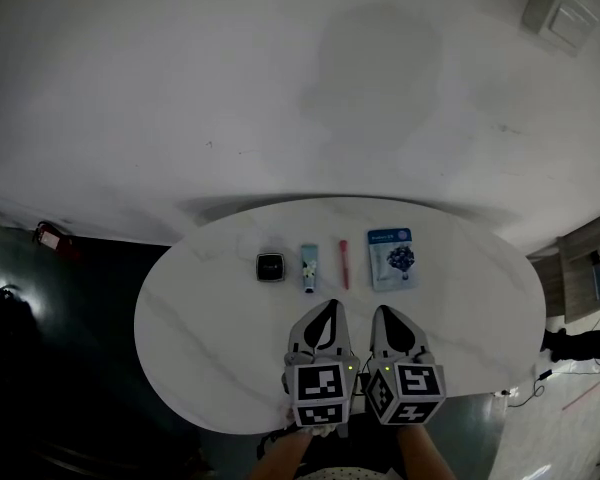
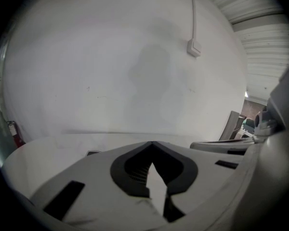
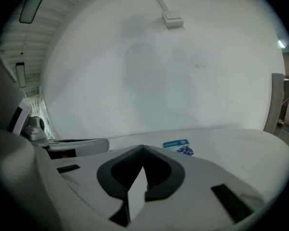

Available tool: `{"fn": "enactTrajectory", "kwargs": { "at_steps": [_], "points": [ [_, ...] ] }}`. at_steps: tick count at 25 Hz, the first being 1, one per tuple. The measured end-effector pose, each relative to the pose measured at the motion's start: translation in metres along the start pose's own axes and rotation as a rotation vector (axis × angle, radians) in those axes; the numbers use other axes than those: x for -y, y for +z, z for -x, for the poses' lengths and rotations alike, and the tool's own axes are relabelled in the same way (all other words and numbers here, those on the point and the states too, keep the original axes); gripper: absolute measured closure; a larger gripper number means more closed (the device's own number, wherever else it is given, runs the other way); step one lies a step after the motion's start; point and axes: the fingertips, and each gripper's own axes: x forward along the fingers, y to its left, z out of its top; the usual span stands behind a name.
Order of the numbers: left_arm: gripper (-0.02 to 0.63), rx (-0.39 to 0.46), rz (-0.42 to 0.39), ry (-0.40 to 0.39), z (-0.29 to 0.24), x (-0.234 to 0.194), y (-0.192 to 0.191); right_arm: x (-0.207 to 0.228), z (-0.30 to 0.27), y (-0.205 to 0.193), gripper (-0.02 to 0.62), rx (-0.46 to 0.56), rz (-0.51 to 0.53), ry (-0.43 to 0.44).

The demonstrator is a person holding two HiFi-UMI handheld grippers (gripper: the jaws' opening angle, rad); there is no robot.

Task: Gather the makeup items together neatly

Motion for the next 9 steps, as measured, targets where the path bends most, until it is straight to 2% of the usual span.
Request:
{"fn": "enactTrajectory", "kwargs": {
  "at_steps": [9],
  "points": [
    [0.575,0.043,0.000,0.007,0.029,-0.014,0.006,-0.017,0.014,0.005,0.591,0.043,0.018,-0.004]
  ]
}}
